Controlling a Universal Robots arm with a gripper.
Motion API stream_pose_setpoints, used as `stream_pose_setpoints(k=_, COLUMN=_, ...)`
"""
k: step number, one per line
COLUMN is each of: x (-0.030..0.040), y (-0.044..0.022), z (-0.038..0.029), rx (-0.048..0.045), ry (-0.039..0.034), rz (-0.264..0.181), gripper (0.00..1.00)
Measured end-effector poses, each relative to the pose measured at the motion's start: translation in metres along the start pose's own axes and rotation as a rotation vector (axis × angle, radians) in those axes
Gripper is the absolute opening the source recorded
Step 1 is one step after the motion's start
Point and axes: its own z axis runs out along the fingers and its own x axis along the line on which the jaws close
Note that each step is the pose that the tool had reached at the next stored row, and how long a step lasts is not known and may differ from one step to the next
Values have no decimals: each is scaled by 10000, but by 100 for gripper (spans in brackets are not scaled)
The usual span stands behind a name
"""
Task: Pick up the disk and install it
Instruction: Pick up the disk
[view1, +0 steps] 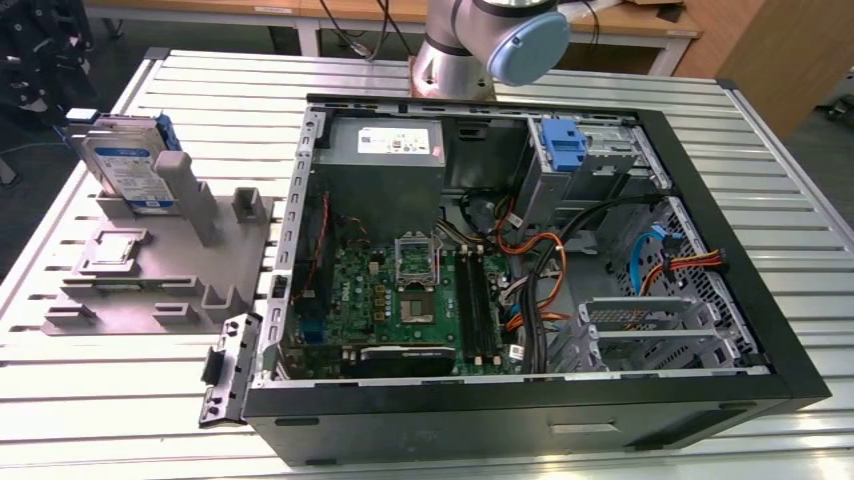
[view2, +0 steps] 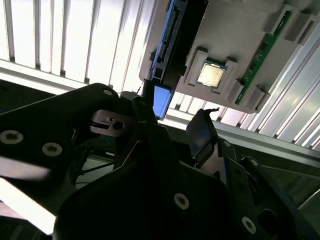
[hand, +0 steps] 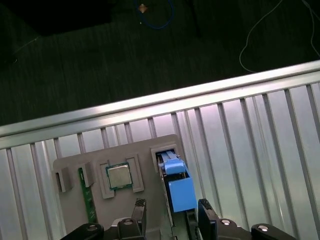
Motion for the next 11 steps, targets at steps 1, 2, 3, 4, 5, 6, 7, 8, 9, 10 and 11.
stream_pose_setpoints(k=1, x=0, y=0, z=0, rx=0, ry=0, rz=-2, gripper=53)
stream_pose_setpoints(k=2, x=0, y=0, z=0, rx=0, ry=0, rz=-3, gripper=53)
stream_pose_setpoints(k=3, x=0, y=0, z=0, rx=0, ry=0, rz=-3, gripper=53)
stream_pose_setpoints(k=4, x=0, y=0, z=0, rx=0, ry=0, rz=-4, gripper=53)
stream_pose_setpoints(k=5, x=0, y=0, z=1, rx=0, ry=0, rz=-4, gripper=53)
stream_pose_setpoints(k=6, x=0, y=0, z=0, rx=0, ry=0, rz=-5, gripper=53)
stream_pose_setpoints(k=7, x=0, y=0, z=0, rx=0, ry=0, rz=-5, gripper=53)
stream_pose_setpoints(k=8, x=0, y=0, z=1, rx=0, ry=0, rz=-5, gripper=53)
stream_pose_setpoints(k=9, x=0, y=0, z=0, rx=0, ry=1, rz=-6, gripper=53)
stream_pose_setpoints(k=10, x=0, y=0, z=0, rx=0, ry=0, rz=-6, gripper=53)
stream_pose_setpoints(k=11, x=0, y=0, z=0, rx=0, ry=0, rz=-6, gripper=53)
